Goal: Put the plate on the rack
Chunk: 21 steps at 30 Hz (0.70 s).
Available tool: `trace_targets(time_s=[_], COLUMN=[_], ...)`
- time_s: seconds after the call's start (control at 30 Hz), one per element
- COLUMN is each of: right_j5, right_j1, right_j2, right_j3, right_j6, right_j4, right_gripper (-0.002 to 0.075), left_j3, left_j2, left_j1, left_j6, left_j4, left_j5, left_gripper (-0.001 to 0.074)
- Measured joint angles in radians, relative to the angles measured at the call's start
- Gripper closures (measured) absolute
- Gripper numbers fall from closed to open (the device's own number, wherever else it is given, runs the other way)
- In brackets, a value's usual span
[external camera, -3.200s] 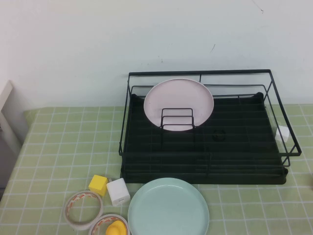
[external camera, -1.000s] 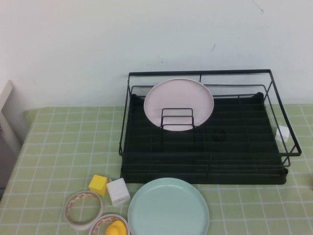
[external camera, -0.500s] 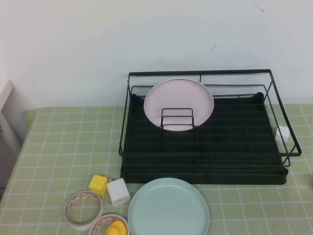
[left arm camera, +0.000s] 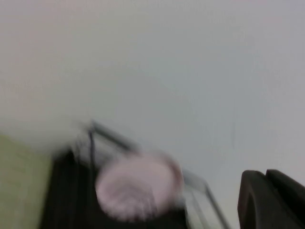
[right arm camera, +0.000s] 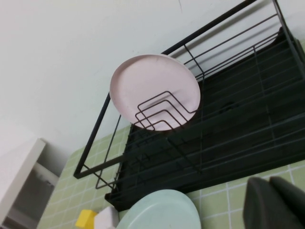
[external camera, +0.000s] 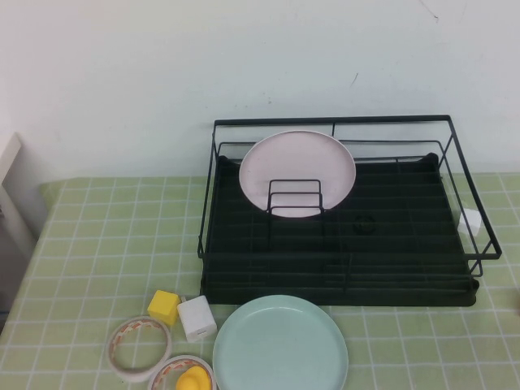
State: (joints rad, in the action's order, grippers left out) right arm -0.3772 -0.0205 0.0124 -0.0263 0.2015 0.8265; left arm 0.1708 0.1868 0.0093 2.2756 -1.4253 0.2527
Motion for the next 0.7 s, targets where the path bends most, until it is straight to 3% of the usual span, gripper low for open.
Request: trace_targets(time_s=[0.07,0.17,0.33,0.53,0.7], right_j5=[0.0,0.0,0.0,0.002,0.002], right_j1=[0.0,0.003,0.003,0.003,0.003], right_j2=[0.0,0.0,0.0,0.0,0.0], right_j3=[0.0,0.0,0.0,0.0,0.0], right_j6=[0.014,0.015,0.018,0.021,0.023], right_j4=[0.0,0.0,0.0,0.0,0.0], right_gripper=[0.0728,0.0728,0.0728,0.0728,0.0728], left_j3=[0.057,0.122,0.208,0.302,0.353], left_j2=[0.129,0.336,0.598,0.732,0.829], left_j1=[0.002,0.002,-0.061,-0.144,-0.157], left_j6=[0.071,0.05,-0.076,-0.185,-0.3], left_j4=[-0.19,-0.299,-0.346,-0.35,-0.341], left_j5=[0.173,0.392,0.47,0.291,-0.053], left_gripper=[0.0737,0.0737,0.0737,0.0737,0.0738])
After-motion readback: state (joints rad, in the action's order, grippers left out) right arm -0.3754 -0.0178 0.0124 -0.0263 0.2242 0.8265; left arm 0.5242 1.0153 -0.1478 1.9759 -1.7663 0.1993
